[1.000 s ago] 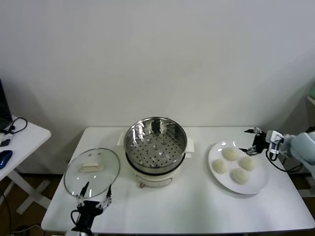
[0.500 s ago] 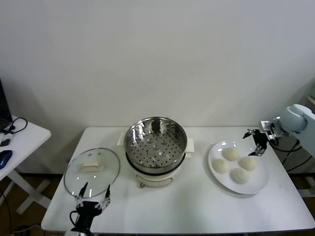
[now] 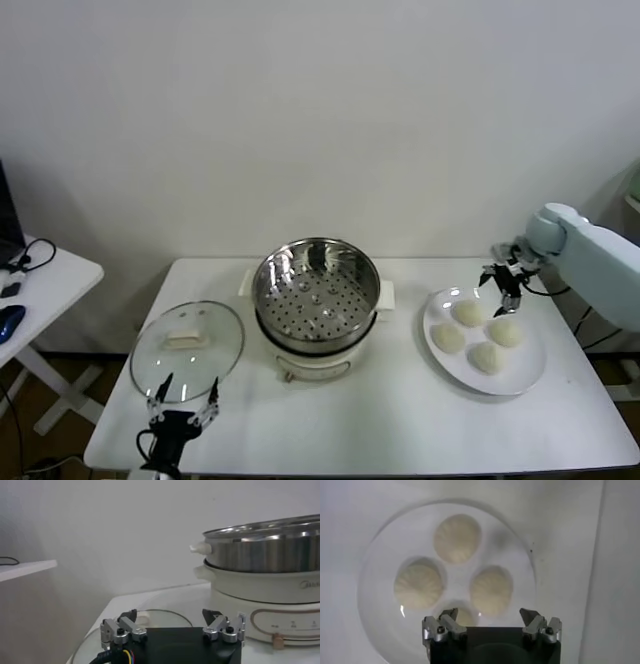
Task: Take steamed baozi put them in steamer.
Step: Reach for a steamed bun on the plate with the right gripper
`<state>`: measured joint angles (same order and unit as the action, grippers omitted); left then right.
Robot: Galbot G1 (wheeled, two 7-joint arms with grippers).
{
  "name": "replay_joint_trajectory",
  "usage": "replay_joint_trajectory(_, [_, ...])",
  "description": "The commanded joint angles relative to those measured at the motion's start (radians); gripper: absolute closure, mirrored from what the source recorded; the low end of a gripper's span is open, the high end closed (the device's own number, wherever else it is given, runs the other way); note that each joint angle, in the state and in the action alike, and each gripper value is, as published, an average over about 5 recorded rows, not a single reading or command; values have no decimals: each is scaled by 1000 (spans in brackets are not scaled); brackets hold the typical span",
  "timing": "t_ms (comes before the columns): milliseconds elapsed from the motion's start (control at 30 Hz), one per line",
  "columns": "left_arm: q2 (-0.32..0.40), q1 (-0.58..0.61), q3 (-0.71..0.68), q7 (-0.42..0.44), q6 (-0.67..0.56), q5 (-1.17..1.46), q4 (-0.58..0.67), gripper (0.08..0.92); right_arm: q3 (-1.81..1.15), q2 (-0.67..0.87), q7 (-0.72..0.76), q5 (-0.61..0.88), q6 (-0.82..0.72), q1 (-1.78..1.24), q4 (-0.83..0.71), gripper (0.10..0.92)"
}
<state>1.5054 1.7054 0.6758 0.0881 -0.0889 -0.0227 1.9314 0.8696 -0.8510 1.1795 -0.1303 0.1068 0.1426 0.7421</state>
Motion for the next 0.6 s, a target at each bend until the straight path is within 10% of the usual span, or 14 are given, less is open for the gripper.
replay_joint_trajectory(33, [-2, -3, 1, 0, 0, -3, -12, 177, -89, -110, -4, -74, 30, -55, -163, 203])
replay_joint_trajectory(600, [-9, 0, 2, -2, -4, -8, -15, 177, -189, -139, -47, -139, 47, -102, -215, 203])
